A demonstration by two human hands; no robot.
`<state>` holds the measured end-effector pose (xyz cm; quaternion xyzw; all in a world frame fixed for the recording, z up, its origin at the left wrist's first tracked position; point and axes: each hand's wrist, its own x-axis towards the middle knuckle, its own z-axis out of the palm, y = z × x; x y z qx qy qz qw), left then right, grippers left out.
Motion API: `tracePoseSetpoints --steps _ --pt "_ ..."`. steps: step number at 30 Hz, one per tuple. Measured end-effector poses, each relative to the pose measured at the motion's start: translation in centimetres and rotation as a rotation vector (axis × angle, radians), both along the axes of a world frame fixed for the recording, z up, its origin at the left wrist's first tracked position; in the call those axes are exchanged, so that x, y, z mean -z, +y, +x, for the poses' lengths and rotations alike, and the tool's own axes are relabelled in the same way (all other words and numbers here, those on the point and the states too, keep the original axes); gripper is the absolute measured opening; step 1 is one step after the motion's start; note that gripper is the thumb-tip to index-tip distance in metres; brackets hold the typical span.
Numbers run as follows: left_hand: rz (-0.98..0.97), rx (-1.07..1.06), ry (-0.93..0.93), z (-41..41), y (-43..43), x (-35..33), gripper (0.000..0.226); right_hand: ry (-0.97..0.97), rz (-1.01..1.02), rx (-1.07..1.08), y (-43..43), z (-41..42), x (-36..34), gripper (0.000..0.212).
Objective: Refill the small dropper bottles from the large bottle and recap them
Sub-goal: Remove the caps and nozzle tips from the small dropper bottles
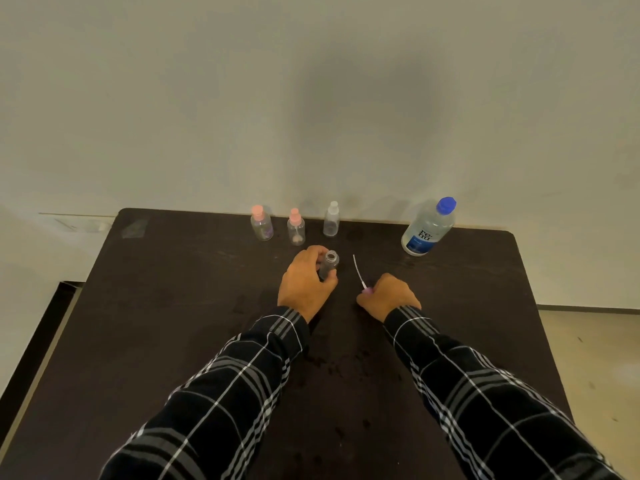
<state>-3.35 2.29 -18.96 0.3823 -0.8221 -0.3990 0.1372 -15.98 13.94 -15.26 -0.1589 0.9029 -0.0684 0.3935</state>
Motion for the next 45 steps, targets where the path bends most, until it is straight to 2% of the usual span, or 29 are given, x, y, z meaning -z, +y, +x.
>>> tracePoseSetpoints --steps 5,8,9,11,14,16,20,26,33,40,45 --pt "-0.005 0.014 0.024 1.2 0.5 0.4 0.041 -0.010 0.108 -0.041 0.3 0.2 -0.4 0.050" --pt "0.007 0.023 0.020 1.5 0.6 0.8 0.054 0.050 0.112 -0.075 -0.5 -0.1 -1.1 0.067" --pt "0.010 0.027 0.012 1.5 0.6 0.9 0.060 0.121 0.059 -0.081 -1.0 -0.3 -1.4 0.071" --pt "0.028 0.039 -0.009 1.8 0.4 1.1 0.072 0.239 -0.166 -0.067 -2.3 -0.8 -2.1 0.063" --pt "0.068 0.070 -0.018 2.7 0.1 1.4 0.075 0.251 -0.508 -0.061 -5.0 -1.9 -2.9 0.038" --pt "0.077 0.074 -0.007 3.6 -0.2 1.7 0.072 0.233 -0.584 -0.104 -6.8 -2.8 -3.1 0.039" --pt "0.075 0.025 -0.004 5.1 -1.1 2.1 0.066 0.215 -0.596 -0.244 -9.2 -4.1 -2.8 0.055" --pt "-0.007 -0.017 0.009 6.5 -1.9 2.4 0.056 0.249 -0.636 -0.284 -10.4 -4.3 -1.3 0.032" --pt "-0.035 -0.105 0.115 6.2 -1.6 1.1 0.044 0.292 -0.777 -0.238 -9.9 -3.4 -2.5 0.029" --pt "-0.184 -0.152 0.125 4.5 -0.9 -2.9 0.052 0.200 -0.769 -0.577 -8.8 -0.4 -5.7 0.032" --pt "-0.143 -0.200 0.044 5.3 -0.3 -3.6 0.042 0.120 -0.630 -0.695 -7.9 1.7 -6.8 0.044"
